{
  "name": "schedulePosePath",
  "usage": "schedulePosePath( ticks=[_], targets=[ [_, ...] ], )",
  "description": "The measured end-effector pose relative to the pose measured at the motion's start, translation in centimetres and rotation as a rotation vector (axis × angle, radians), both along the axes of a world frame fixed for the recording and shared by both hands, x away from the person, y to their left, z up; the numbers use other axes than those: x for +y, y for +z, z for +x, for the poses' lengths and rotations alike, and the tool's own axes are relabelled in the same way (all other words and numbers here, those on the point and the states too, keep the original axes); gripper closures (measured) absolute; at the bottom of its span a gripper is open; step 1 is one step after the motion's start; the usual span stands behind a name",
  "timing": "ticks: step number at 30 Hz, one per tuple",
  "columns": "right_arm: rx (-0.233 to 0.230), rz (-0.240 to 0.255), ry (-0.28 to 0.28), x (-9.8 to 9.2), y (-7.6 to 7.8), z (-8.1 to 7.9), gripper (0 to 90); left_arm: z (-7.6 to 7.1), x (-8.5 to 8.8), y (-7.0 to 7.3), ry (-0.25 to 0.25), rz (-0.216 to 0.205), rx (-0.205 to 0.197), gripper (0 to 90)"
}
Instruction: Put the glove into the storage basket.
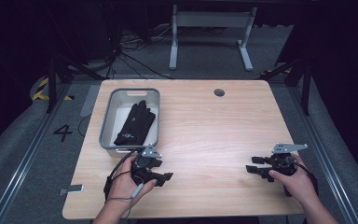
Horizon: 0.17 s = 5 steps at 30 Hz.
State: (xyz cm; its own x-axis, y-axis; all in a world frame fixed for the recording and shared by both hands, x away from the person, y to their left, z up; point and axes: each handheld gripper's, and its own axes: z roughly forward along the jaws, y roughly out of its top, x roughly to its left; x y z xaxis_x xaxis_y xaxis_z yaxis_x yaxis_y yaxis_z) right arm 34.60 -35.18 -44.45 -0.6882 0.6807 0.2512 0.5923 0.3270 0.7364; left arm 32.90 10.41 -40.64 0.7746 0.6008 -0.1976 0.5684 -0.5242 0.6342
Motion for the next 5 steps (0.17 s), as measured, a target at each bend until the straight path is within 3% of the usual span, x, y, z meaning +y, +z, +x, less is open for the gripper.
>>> schedulePosePath(
  ticks=[5],
  targets=[
    [-0.011,-0.004,0.003,0.06,-0.1,0.04,44.0,0.04,0.06,-0.49,0.021,-0.028,-0.013,38.0]
  ],
)
